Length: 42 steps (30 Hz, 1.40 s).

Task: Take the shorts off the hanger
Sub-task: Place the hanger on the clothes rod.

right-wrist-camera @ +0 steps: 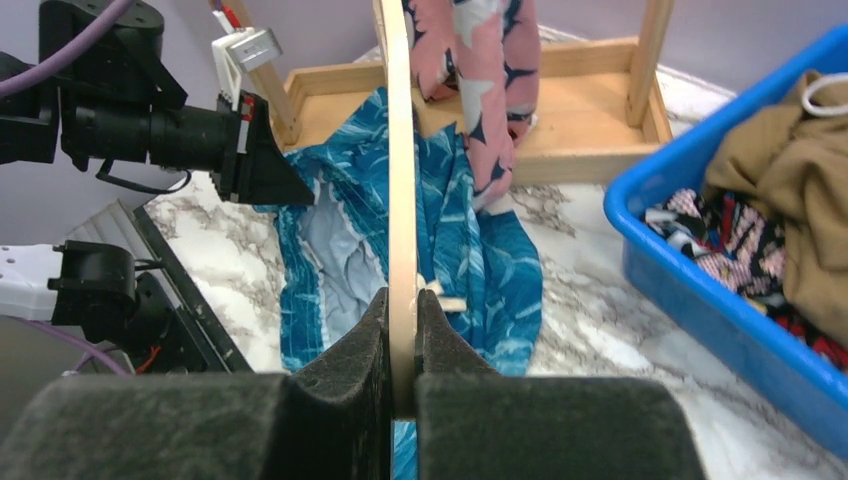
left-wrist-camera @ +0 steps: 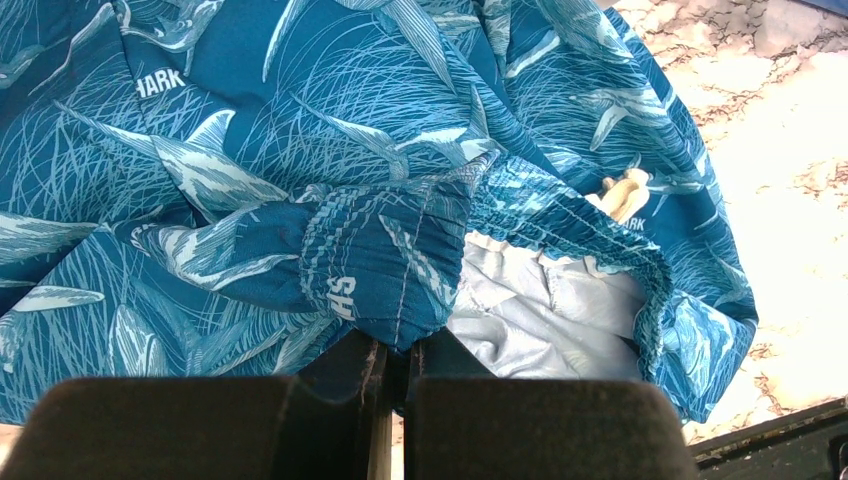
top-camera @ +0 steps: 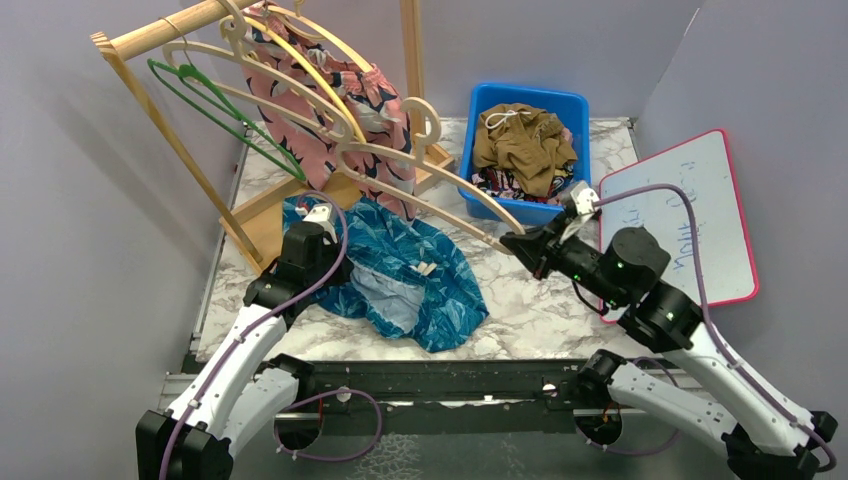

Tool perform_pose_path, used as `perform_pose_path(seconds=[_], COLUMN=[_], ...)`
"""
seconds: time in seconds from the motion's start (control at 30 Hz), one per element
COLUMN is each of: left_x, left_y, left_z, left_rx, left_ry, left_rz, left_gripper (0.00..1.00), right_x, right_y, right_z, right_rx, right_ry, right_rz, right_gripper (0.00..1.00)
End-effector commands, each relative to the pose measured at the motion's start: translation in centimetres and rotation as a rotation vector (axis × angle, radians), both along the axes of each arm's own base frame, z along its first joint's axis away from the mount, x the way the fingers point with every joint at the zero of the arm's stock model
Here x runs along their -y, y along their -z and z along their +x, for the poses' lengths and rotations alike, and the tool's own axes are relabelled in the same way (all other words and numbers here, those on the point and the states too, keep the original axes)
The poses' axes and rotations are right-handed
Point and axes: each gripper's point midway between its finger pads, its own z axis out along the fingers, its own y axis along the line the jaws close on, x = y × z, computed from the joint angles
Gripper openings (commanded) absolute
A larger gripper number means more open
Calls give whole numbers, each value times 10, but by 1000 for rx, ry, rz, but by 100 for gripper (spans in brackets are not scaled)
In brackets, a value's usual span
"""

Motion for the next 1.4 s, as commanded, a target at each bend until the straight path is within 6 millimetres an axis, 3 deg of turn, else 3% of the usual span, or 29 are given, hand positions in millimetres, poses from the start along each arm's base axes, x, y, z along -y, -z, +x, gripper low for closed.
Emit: perform_pose_path(seconds=[0.0, 0.27, 0.5, 0.93, 1.27, 1.37], left_x=[6, 15, 15, 13, 11, 8], left_y=[-14, -15, -15, -19, -27, -30], left_z=[5, 4, 3, 4, 4, 4], left_rx=[48, 50, 50, 72, 106, 124], left_ry=[31, 80, 79, 72, 66, 56], left_rz=[-29, -56, -55, -53, -52, -45], left_gripper=[0, 0, 0, 0, 0, 0], right_x=[-29, -53, -64, -108, -147, -157], right_y=[-40, -52, -55, -119, -144, -142], right_z=[8, 57, 83, 110, 147, 158], right_rx=[197, 268, 287, 383, 353, 341], right_ry=[-108, -35, 20, -28, -32, -24], right_rz=[49, -23, -29, 73, 78, 57], right_gripper=[1, 1, 1, 1, 1, 1])
